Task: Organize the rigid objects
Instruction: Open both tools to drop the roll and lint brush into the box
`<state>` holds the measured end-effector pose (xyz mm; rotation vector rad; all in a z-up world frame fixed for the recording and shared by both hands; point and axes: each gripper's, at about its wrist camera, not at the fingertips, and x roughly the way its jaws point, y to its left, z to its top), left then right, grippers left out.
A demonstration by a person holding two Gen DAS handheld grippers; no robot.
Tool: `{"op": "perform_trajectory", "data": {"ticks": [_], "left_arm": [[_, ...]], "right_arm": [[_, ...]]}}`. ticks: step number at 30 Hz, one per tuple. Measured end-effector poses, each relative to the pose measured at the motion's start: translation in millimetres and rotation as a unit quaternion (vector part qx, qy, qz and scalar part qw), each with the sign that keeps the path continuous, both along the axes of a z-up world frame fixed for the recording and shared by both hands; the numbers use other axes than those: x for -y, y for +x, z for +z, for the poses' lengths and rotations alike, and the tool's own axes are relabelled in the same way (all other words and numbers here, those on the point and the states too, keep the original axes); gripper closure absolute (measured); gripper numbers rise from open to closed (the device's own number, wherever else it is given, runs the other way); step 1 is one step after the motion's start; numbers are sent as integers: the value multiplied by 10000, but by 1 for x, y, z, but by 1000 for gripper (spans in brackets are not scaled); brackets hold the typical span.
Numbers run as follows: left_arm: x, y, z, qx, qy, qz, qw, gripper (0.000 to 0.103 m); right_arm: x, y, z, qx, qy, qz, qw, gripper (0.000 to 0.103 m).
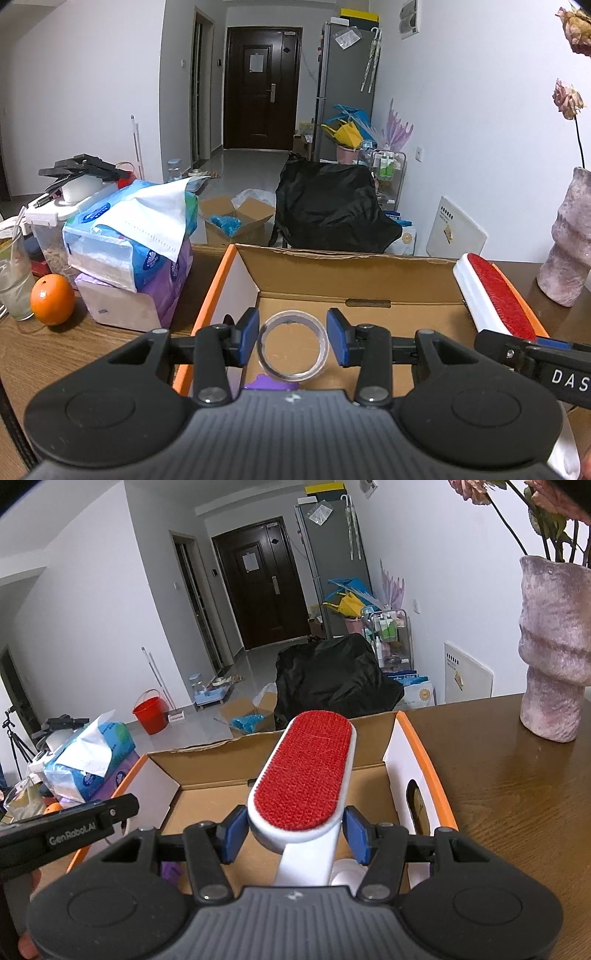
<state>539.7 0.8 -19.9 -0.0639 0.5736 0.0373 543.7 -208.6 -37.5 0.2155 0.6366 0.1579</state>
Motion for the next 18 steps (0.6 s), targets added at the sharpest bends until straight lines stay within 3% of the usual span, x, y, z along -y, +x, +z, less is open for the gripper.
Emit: {"op": "perform_trajectory", "data": {"ticks": [3,6,8,10,11,13,18], "left_arm": [[1,0,-1,-51,-3,-37,10000,59],[2,0,-2,-66,84,44,9999,40],[2,0,-2,-44,103,71,9999,36],[1,-1,-1,-39,88,55,9999,25],[0,-1,0,-21,104,76,9999,14],[2,-4,1,48,204,117,9997,1],[0,-6,4,34,143,9,9999,0]], "right_arm": [[0,0,-1,-10,0,43,10000,48],[2,0,-1,-61,13,58,10000,46],[4,-2,2,-9,3,-9,10000,45],[6,-4,6,18,6,-56,10000,30],[6,-6,7,37,-19,-131,9999,18],[7,-8,10,89,-74,-179,9998,15],[9,-9,12,59,-141,-208,9997,7]]}}
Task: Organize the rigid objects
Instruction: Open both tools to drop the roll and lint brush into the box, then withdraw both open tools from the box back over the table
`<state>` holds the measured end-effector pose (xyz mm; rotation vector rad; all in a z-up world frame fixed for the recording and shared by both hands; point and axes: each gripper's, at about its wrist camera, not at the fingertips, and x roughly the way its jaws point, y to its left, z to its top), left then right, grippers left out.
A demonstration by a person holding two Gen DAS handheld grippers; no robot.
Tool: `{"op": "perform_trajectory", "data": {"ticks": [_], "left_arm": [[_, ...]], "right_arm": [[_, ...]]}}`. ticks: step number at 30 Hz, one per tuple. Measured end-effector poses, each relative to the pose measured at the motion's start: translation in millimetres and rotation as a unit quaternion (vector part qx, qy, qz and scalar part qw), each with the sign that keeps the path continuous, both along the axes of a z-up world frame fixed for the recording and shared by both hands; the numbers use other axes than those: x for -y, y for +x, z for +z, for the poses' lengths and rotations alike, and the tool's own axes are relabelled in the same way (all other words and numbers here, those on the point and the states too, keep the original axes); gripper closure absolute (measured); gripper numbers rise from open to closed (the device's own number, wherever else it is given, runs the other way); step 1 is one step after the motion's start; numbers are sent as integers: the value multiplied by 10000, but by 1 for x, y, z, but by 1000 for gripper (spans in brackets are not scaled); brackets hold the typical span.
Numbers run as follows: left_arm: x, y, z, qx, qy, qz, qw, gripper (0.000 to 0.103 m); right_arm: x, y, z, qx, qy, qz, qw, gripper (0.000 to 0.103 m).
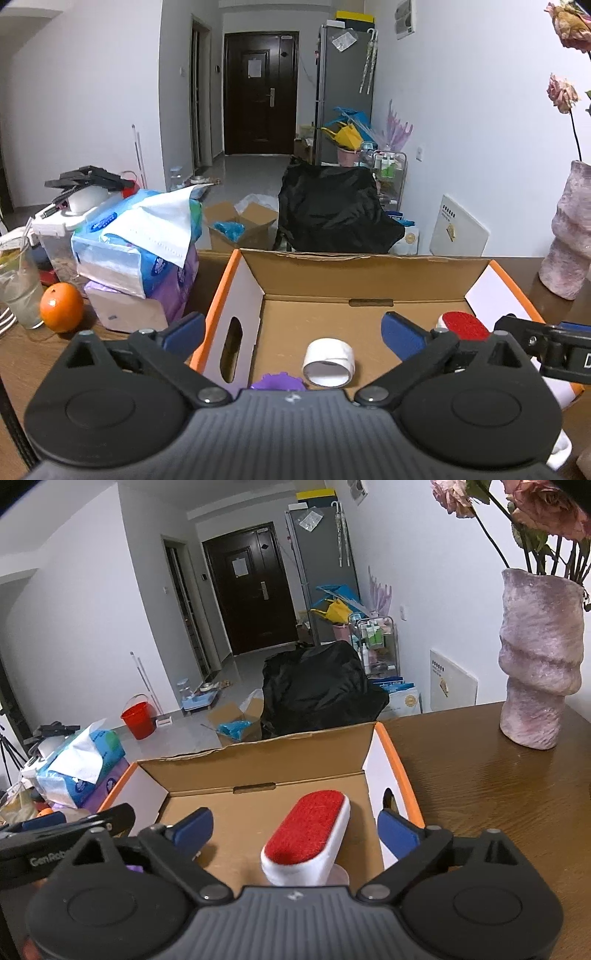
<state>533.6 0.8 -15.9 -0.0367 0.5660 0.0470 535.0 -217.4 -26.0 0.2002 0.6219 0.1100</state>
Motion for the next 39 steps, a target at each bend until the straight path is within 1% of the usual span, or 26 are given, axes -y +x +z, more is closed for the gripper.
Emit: {"op": "perform_trajectory", "data": {"ticks": [4,16,28,39], "left_arm": [[-1,1,-1,-82,-84,-12,9999,0],[-3,-4,1,-113,-291,-146,9994,0],[-1,-17,8,-87,-205,-35,9997,0],[-2,-40,13,-120,-152,13,9998,0]], "right_arm": [[4,-2,2,17,-20,-45,10000,5],[8,-9,8,113,-62,-105,9999,4],[7,-22,16,216,-110,-74,9997,4],[11,-47,23,318,-158,-47,9994,4]]}}
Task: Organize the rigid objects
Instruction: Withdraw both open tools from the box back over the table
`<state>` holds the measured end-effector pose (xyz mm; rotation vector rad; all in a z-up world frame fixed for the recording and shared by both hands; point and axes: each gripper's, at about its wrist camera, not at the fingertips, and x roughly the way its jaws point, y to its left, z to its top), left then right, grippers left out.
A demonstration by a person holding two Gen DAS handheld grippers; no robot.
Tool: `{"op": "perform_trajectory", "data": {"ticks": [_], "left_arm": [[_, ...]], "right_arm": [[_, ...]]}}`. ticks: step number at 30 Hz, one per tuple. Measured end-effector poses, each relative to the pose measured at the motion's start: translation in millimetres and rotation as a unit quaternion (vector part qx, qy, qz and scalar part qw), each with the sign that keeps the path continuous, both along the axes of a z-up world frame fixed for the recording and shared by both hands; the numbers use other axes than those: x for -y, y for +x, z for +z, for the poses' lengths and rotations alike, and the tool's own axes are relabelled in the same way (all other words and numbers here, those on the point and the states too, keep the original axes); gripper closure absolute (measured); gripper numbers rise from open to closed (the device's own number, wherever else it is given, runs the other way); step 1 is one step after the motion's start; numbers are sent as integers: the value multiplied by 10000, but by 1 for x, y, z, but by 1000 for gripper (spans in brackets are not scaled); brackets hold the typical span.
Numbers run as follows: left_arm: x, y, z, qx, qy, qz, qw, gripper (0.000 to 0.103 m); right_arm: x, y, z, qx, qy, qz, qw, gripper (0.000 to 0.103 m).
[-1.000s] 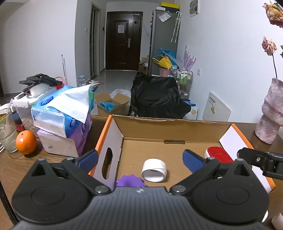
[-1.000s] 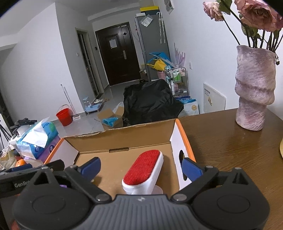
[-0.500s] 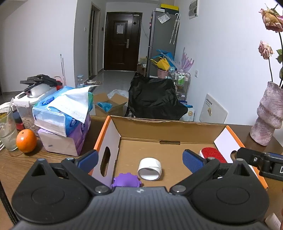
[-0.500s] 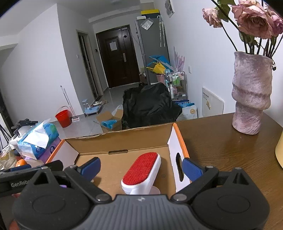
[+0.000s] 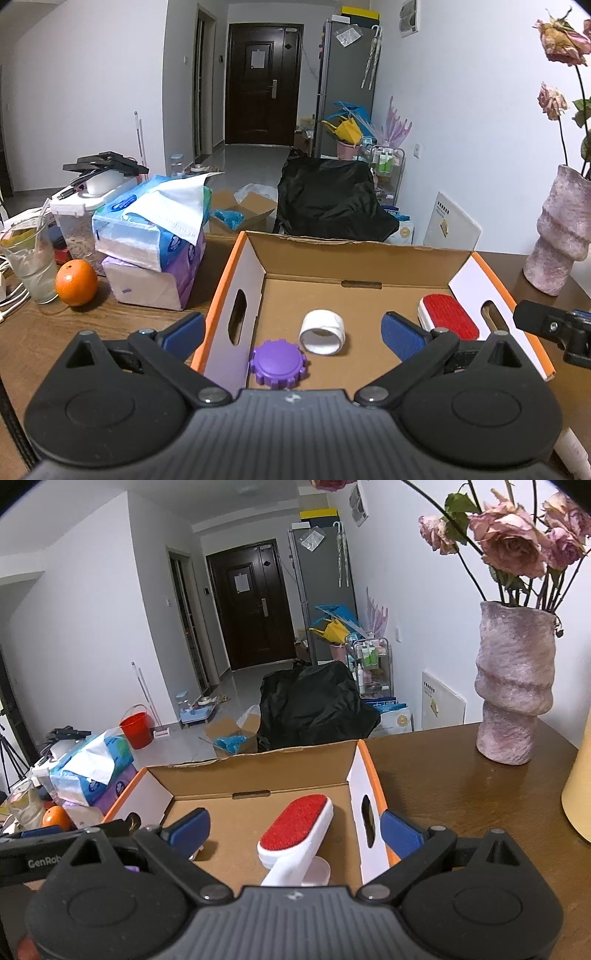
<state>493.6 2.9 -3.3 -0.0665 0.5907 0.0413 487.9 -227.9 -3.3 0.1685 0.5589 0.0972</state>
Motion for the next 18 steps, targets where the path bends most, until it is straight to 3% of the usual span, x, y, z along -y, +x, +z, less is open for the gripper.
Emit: {"op": "perform_trajectory", "data": {"ticks": [18], "left_arm": [[14,-63,10,159,49,-59,9998,0]], "right_arm": [[14,-56,4,-1,-101,-5,9999,3]]}}
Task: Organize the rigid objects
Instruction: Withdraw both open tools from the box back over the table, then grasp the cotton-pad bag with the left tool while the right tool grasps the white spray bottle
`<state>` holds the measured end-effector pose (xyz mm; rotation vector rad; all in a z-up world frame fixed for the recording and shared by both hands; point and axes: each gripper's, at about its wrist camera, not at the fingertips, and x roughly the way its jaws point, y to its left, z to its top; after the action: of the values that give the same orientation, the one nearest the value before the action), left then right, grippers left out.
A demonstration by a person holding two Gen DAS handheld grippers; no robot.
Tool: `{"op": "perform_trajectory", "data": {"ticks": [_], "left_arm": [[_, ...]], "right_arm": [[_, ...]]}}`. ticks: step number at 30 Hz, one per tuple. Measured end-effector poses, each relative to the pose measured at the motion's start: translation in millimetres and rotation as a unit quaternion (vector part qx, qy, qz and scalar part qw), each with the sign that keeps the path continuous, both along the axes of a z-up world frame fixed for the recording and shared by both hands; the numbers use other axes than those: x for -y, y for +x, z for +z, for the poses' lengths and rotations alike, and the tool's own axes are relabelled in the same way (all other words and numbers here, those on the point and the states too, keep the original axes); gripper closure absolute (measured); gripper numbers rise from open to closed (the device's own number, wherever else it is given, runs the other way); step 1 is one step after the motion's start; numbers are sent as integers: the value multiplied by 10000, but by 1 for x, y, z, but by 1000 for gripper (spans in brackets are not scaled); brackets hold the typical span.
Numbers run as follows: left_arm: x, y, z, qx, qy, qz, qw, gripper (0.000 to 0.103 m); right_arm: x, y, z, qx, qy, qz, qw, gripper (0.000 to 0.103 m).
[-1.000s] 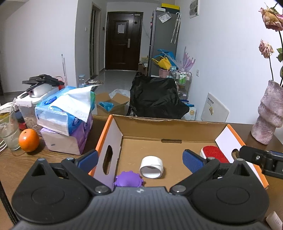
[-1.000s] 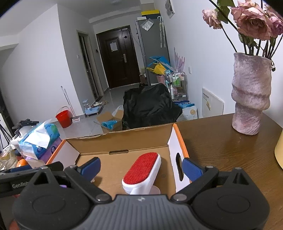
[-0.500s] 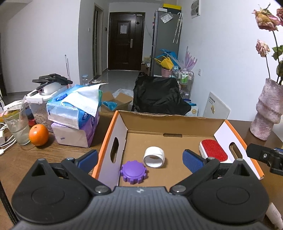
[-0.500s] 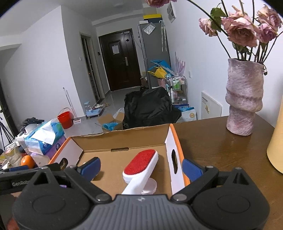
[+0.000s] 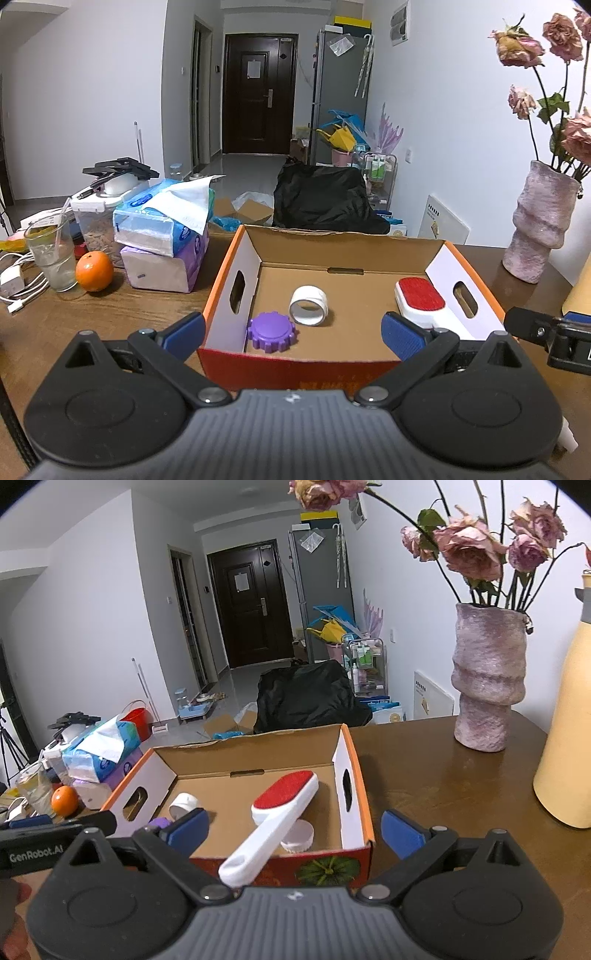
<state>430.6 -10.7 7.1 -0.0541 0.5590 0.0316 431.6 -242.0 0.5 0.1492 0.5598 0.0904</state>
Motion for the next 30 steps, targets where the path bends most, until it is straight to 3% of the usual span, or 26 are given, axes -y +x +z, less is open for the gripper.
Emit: {"op": "perform_trajectory", "data": {"ticks": [30], "left_arm": [[25,-113,1,-117,135,-94,9998,0]], "right_arm": [[29,-120,5,65,-136,16,9999,0]]}}
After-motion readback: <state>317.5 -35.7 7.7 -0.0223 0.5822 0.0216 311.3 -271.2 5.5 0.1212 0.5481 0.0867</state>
